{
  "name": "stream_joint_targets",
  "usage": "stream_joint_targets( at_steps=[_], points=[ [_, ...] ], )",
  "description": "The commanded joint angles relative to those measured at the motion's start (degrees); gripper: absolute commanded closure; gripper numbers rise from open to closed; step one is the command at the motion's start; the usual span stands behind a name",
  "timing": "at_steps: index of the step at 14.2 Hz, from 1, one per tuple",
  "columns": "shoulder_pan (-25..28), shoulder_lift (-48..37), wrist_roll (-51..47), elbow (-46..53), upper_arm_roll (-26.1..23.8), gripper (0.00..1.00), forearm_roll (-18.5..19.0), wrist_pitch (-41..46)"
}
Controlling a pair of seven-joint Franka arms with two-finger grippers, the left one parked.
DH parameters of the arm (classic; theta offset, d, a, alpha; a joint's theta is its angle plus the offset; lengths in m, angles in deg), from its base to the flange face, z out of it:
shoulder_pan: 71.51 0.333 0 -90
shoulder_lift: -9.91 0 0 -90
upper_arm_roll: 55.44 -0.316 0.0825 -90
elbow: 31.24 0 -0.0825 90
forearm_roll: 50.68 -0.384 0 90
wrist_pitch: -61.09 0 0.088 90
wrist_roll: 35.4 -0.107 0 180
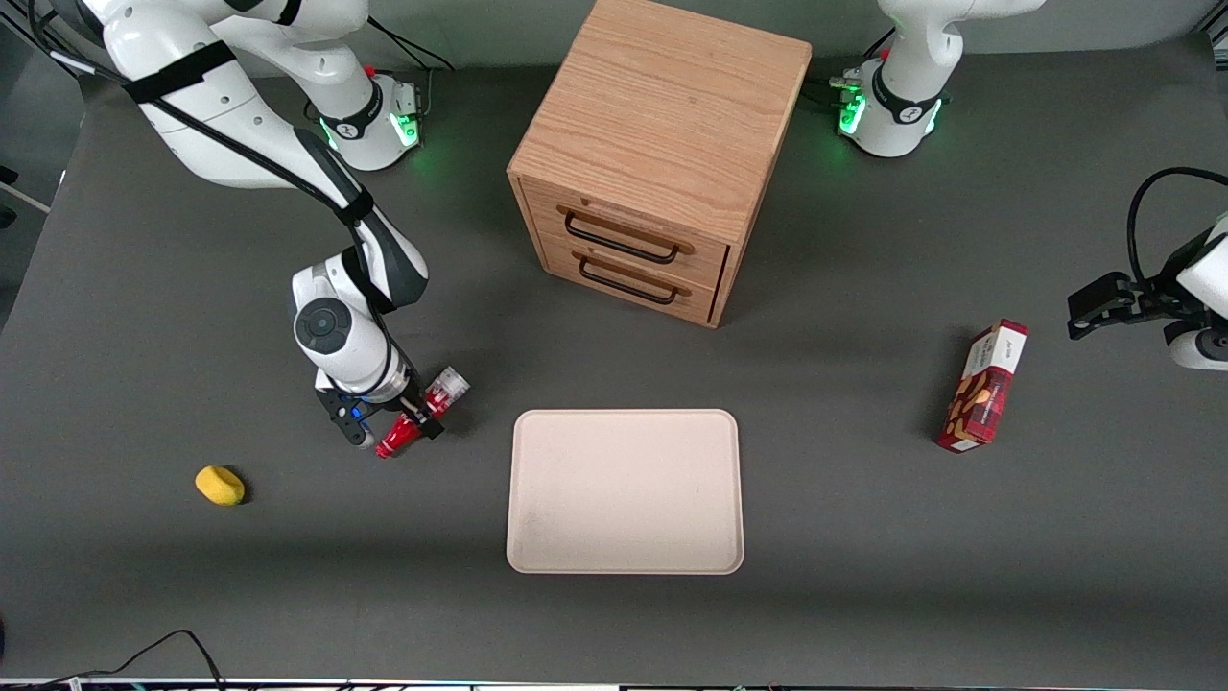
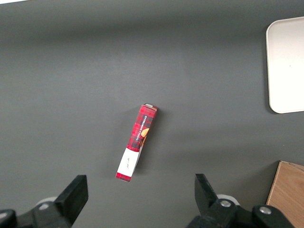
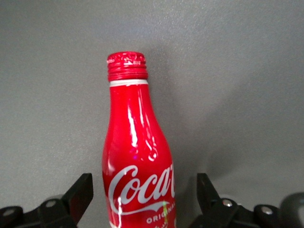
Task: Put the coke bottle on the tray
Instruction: 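Close the right gripper around the Coca-Cola bottle's body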
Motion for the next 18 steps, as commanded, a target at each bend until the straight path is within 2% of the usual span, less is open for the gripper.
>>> stream_joint_targets(
  at_steps=[1,2,3,4,5,8,15,18],
  points=[
    [0.31,0.73,-2.52,0.88,0.06,0.10,1.97,-0.54],
    [0.31,0.73,-2.52,0.88,0.06,0.14,2.06,-0.46],
    [0.31,0.82,-2.52,0.88,0.06,0.27,2.06,-0.54],
    [0.31,0.91,-2.87,0.88,0.06,0.75,2.06,-0.54],
    [0.31,0.65,-2.87,0.79,0.06,1.00,3.10,-0.54],
    [0.31,0.82,-4.89,0.97,-0.03,1.00,4.78,-0.54],
    [0.22,0.47,-4.19,2.02,-0.03,1.00,4.87,0.33],
    [0.22,-1.81,-2.36,5.87,-0.47,1.00,4.43,9.52]
  ],
)
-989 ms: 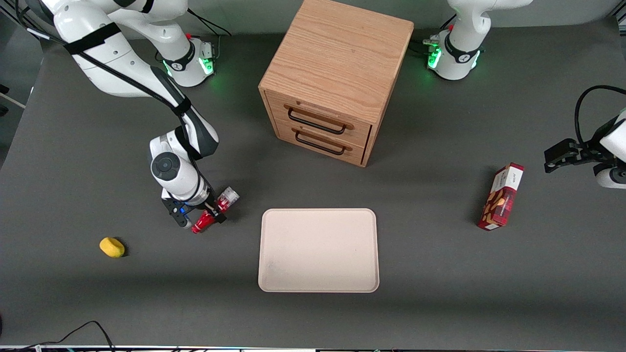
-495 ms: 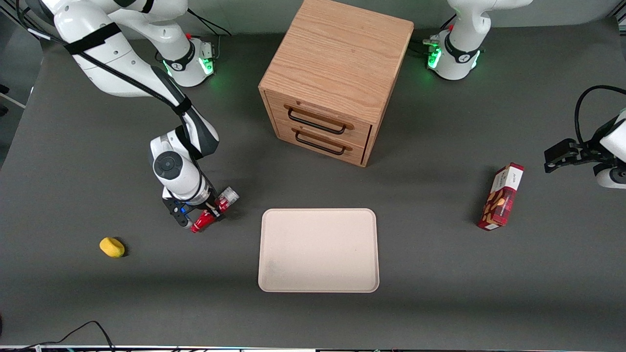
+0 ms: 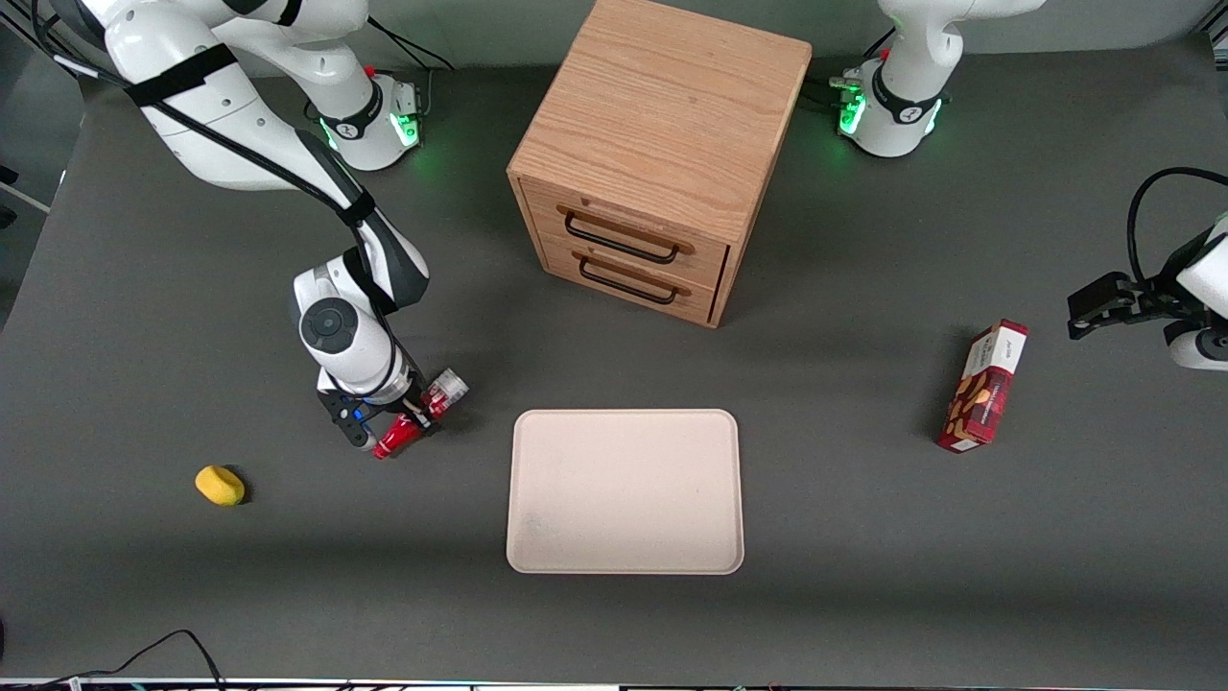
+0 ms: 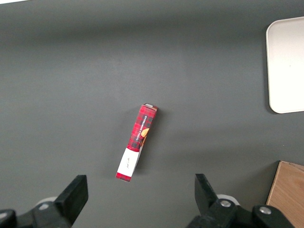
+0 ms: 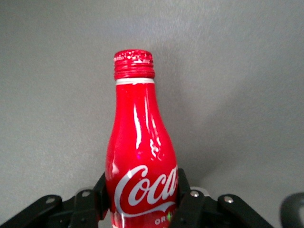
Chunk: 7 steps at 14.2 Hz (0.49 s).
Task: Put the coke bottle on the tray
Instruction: 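Lift the held bottle up off the table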
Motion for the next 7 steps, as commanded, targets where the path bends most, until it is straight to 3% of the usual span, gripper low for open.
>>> stream_joint_targets(
  at_steps=[1,7],
  points=[
    [0.04,-2.61,0.95,5.95,-0.64,1.00,1.06,11.24],
    [0.04,-4.29,11.31,24.40,-2.05,1.00,-10.27,37.34]
  ],
)
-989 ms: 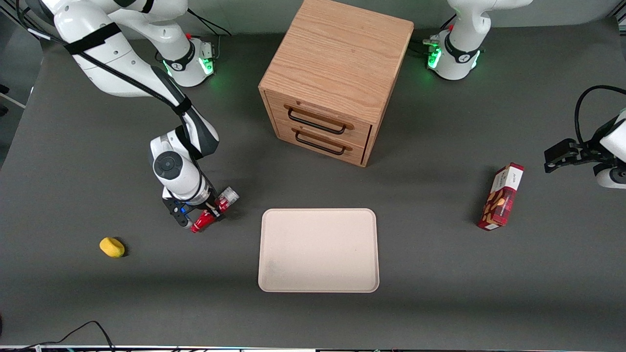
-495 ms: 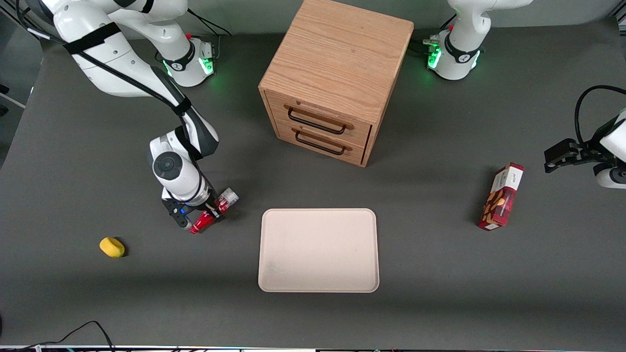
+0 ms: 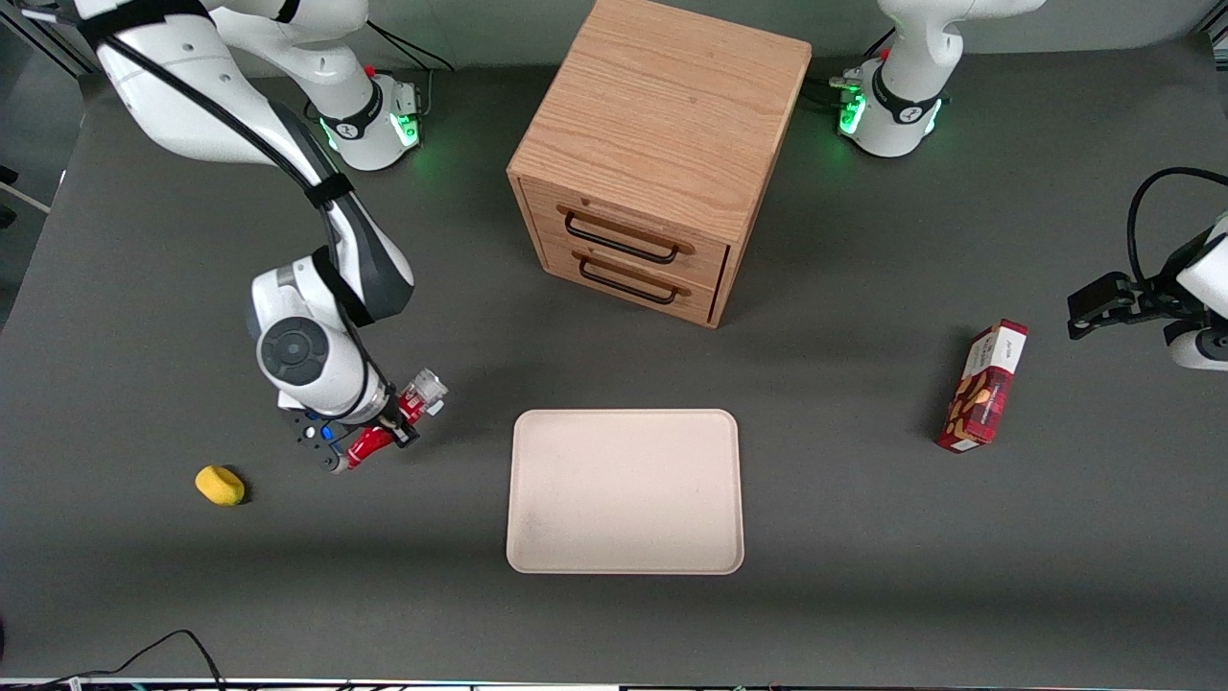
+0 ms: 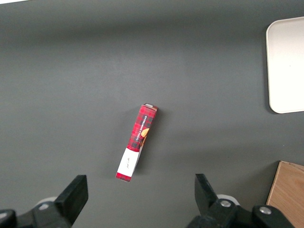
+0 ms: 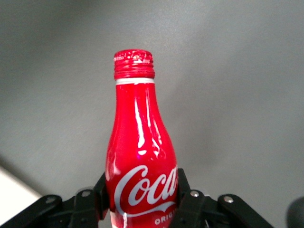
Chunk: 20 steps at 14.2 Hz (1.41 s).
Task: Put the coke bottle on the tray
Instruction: 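Lift the held bottle up off the table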
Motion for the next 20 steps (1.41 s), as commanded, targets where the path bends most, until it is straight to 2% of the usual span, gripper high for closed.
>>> stream_joint_targets(
  at_steps=[1,3,5,11,15,17,20],
  points=[
    [0.02,-1.26,6.28,10.05,-0.06,1.00,-4.47,12.59],
    [0.02,-1.26,9.79,19.26,-0.06,1.00,-5.43,22.68],
    [0.01,-0.56,15.06,28.42,0.56,1.00,-8.68,31.57],
    [0.19,-0.30,21.58,38.55,0.82,1.00,-8.16,44.70],
    [0.98,1.80,27.11,39.26,0.21,1.00,-7.99,44.36],
    [5.09,6.97,30.09,42.50,0.38,1.00,-7.12,43.05],
    [8.88,11.56,33.79,43.57,0.55,1.00,-6.41,36.12]
  ],
)
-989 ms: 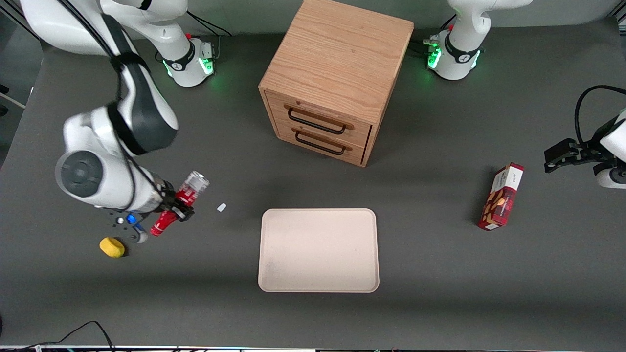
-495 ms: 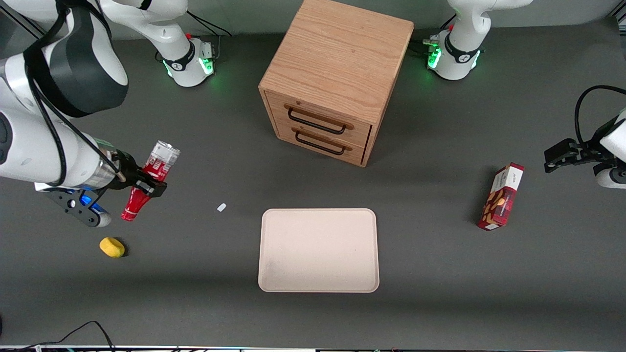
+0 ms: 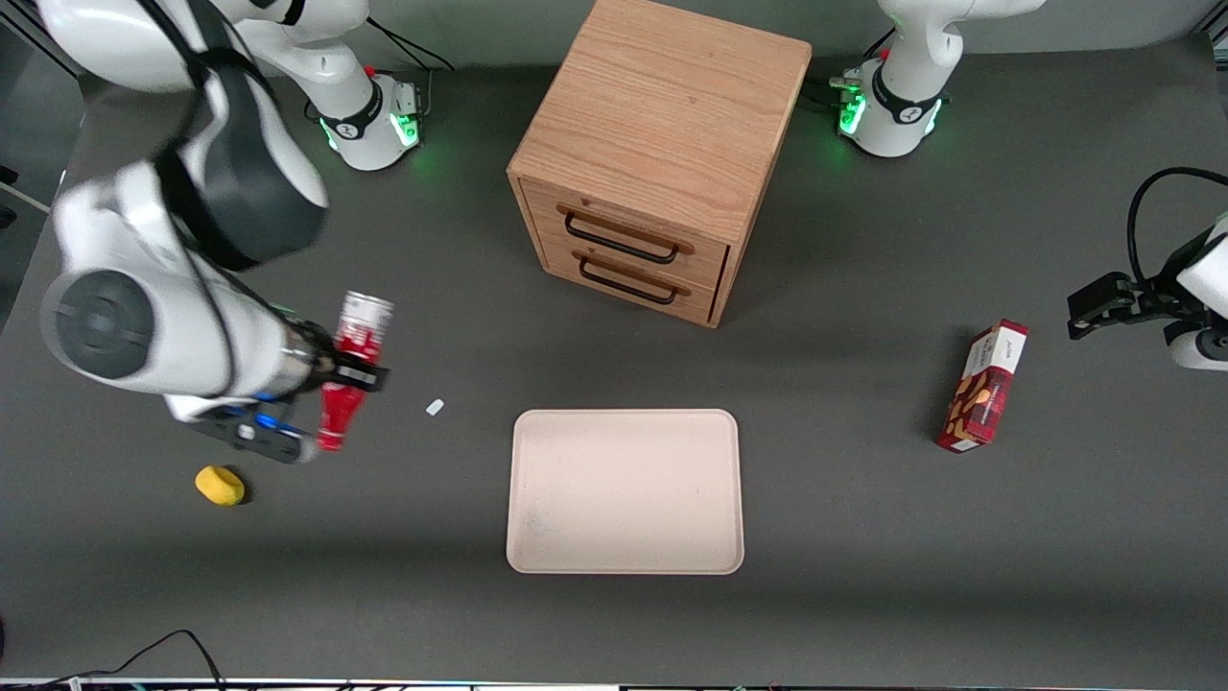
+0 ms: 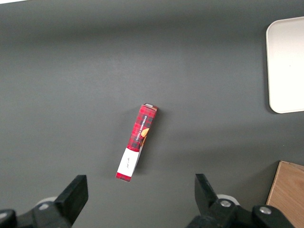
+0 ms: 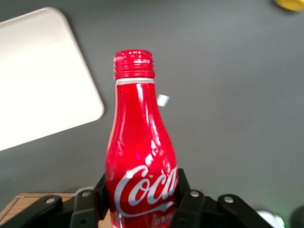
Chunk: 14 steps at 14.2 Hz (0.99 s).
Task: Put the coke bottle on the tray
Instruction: 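Carry the bottle over the cream tray's edge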
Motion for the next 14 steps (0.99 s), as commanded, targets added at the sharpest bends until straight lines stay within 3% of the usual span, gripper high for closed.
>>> stream_joint_targets(
  at_steps=[1,5,9,14],
  points=[
    [4.37,6.37,3.00,5.09,0.70,1.00,0.89,-4.56],
    [8.59,14.10,7.81,5.00,1.23,1.00,5.01,-18.19],
    [8.60,19.65,18.20,4.91,1.31,1.00,5.11,-26.81],
    [9.04,23.87,12.08,4.91,2.81,1.00,5.20,-34.19]
  ],
)
